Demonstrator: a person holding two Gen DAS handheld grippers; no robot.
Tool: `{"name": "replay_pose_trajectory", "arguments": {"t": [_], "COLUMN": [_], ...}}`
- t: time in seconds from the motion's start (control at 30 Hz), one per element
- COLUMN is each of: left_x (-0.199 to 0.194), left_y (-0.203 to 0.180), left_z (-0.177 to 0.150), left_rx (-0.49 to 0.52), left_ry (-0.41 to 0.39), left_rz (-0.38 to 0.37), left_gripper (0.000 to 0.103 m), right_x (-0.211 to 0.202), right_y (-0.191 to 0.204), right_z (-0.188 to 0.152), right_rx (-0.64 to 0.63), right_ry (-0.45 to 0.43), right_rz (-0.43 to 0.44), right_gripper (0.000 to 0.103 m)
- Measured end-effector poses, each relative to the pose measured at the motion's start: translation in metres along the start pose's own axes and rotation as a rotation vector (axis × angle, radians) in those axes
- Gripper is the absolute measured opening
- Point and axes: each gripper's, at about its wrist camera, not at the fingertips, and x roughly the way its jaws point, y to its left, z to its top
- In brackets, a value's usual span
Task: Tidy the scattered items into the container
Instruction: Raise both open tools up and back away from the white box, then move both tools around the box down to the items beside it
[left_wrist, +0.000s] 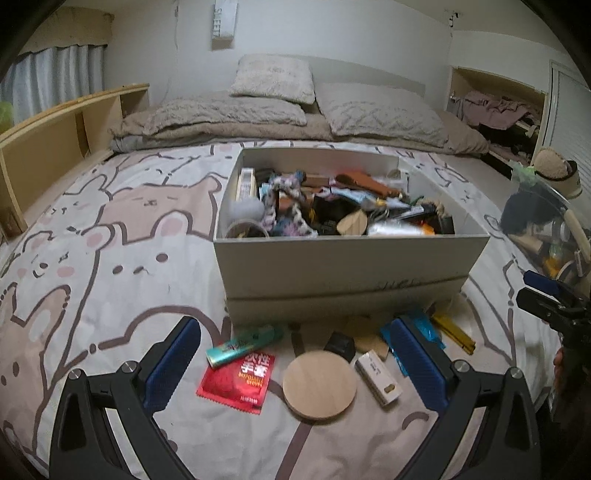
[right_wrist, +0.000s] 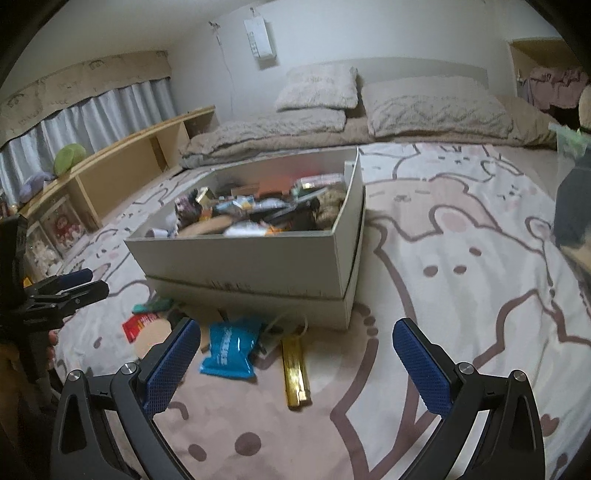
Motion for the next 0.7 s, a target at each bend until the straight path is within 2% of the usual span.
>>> {"name": "replay_pose_trajectory", "arguments": {"t": [0.7], "left_x": [0.064], "left_y": [-0.007], "left_z": [-0.020], "left_rx": [0.054], "left_ry": [0.157], "left_rz": [0.054], "left_gripper": [0.103], "right_x": [0.057], "right_y": [0.010], "right_z": [-0.049], "right_rx": [-0.099], "right_ry": [0.200], "right_rz": [-0.046], "right_gripper": [0.103]}}
